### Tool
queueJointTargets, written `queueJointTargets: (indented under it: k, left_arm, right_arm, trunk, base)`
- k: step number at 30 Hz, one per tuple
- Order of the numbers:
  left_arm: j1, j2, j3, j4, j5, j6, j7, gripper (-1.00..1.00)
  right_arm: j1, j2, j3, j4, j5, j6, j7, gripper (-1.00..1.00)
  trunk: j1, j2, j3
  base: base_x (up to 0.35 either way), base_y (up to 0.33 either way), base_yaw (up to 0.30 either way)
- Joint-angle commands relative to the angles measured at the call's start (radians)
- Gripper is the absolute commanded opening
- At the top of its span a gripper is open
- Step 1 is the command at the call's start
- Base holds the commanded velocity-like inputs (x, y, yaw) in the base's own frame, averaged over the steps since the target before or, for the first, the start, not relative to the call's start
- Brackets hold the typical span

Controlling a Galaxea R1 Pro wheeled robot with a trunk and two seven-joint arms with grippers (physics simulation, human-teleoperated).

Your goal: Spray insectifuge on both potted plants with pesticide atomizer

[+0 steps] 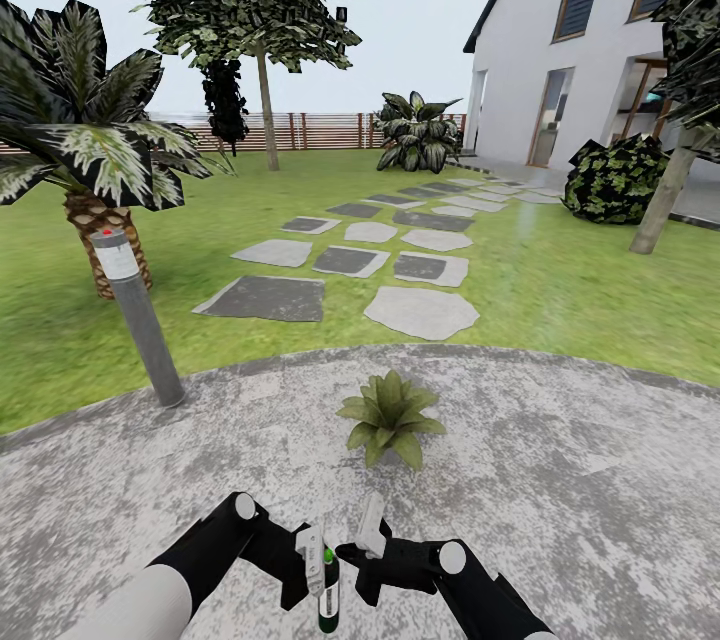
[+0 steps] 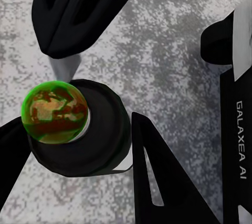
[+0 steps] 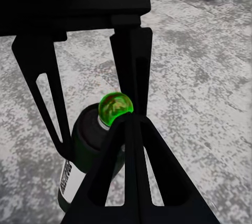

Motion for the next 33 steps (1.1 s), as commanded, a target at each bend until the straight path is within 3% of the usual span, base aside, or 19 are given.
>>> queueJointTargets:
  k: [1, 18, 26, 32, 33]
  left_arm:
    - [0.0, 0.0, 0.001, -0.001, -0.007, -0.007, -0.001, -1.0]
    - [0.002, 0.011, -0.002, 0.008, -0.019, -0.023, 0.006, -1.0]
    - [0.017, 0.069, -0.002, 0.009, -0.021, -0.023, 0.007, -1.0]
    - [0.018, 0.125, -0.003, 0.008, -0.021, -0.022, 0.007, -1.0]
    - [0.018, 0.146, -0.003, 0.008, -0.021, -0.022, 0.007, -1.0]
  right_arm:
    - [0.0, 0.0, -0.001, -0.001, 0.01, -0.006, 0.0, -1.0]
    - [0.0, 0.0, -0.002, -0.001, 0.01, -0.006, 0.0, -1.0]
    - [0.0, 0.0, -0.002, -0.001, 0.01, -0.006, 0.0, -1.0]
    - [0.0, 0.0, -0.001, 0.001, 0.01, -0.006, 0.0, -1.0]
    - [0.0, -0.001, -0.002, 0.001, 0.01, -0.006, 0.0, -1.0]
  trunk:
    - [0.0, 0.0, -0.001]
    - [0.0, 0.0, -0.001]
    - [0.0, 0.0, -0.001]
    - [0.0, 0.0, -0.001]
    - [0.0, 0.0, -0.001]
  base:
    - [0.0, 0.0, 0.0]
    - [0.0, 0.0, 0.0]
    - [0.0, 0.0, 0.0]
    - [0.0, 0.0, 0.0]
    - [0.0, 0.0, 0.0]
